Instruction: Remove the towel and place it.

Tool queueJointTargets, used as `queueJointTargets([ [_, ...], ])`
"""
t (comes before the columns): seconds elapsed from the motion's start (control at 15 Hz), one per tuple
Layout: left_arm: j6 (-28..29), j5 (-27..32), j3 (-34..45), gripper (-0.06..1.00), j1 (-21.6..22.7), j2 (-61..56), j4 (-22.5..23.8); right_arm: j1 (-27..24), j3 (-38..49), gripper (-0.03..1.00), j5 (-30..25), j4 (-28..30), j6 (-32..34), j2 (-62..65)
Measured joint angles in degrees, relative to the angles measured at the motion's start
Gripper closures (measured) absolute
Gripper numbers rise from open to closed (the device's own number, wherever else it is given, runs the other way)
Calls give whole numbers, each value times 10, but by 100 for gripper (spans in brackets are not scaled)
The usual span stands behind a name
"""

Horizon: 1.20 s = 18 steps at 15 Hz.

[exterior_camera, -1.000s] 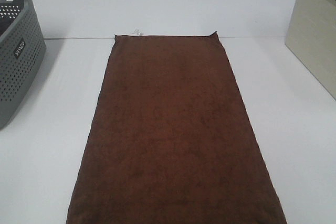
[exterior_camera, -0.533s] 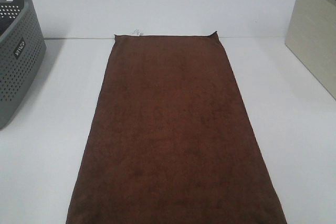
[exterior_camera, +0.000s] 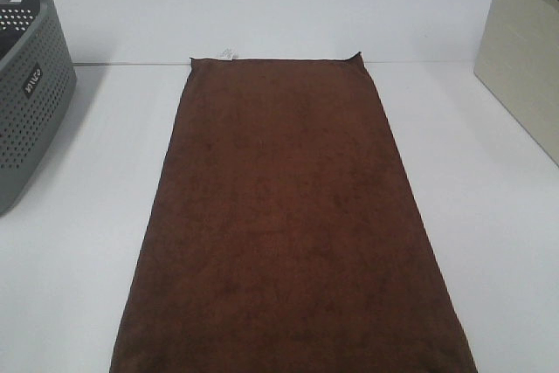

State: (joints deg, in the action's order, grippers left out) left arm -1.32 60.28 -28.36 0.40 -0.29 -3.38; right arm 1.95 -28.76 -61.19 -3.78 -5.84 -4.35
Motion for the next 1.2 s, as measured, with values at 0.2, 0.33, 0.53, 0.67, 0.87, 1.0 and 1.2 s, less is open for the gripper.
queueJointTargets([
  [0.2,-1,0,0,10,0,0,0,0,0,21,1,8,0,18],
  [0.33,-1,0,0,10,0,0,0,0,0,21,1,10,0,43],
  [0.53,-1,0,0,10,0,0,0,0,0,21,1,14,0,45],
  [0.67,-1,0,0,10,0,0,0,0,0,21,1,14,0,45],
  [0.87,-2,0,0,10,0,0,0,0,0,21,1,14,0,45],
  [1.0,-2,0,0,10,0,0,0,0,0,21,1,14,0,45],
  [1.2,-2,0,0,10,0,0,0,0,0,21,1,14,0,45],
])
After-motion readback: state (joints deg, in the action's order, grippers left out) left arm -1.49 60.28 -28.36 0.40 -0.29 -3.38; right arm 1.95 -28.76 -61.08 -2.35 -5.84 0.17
